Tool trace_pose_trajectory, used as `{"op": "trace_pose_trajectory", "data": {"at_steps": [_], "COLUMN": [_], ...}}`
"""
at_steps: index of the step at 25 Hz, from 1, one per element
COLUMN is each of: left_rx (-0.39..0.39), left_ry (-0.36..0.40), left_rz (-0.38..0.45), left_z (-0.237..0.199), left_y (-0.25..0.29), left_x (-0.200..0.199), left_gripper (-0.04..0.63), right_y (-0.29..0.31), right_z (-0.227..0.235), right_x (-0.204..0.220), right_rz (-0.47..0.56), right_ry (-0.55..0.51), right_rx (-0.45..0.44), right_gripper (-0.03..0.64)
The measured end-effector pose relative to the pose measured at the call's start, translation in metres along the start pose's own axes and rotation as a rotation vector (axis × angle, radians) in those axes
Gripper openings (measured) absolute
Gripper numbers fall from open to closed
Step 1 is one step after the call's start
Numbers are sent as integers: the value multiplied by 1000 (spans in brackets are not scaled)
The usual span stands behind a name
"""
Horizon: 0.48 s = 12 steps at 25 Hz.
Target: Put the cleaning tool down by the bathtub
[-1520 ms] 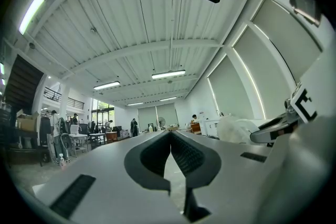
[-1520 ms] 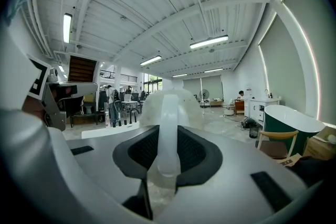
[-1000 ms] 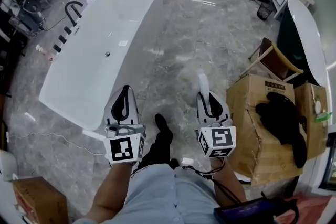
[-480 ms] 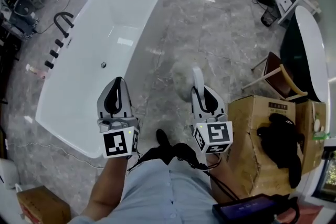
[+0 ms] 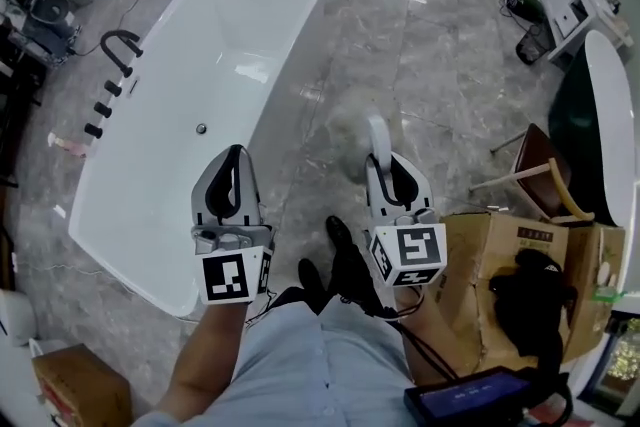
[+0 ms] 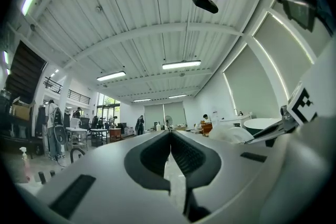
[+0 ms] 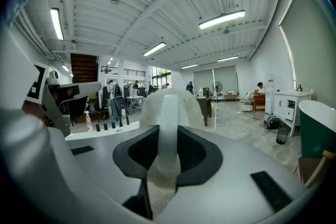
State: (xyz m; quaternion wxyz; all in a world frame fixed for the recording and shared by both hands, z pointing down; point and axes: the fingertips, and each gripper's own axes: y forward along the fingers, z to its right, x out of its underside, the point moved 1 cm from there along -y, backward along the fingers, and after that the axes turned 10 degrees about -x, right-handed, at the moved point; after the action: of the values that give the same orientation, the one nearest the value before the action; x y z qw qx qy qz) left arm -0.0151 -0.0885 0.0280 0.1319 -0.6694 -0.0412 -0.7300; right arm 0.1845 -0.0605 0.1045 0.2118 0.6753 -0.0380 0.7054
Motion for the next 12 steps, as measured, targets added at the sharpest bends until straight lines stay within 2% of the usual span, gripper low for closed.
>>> {"op": "trace_pose_trajectory", "data": {"at_steps": [7,12], "left_rx": [-28,-43], "left_ry": [1,9], "left_rz": [-83,-178], "left_z": [8,10], "left_y": [68,84], "left_x": [52,104], "left_gripper": [17,18], "right_y": [79,121], "right_z": [35,40], "right_x": [25,66], "right_rz": [-85,-193], "right_ry": [14,33], "right_rx": [-71,-136], "right_gripper": [95,95]}}
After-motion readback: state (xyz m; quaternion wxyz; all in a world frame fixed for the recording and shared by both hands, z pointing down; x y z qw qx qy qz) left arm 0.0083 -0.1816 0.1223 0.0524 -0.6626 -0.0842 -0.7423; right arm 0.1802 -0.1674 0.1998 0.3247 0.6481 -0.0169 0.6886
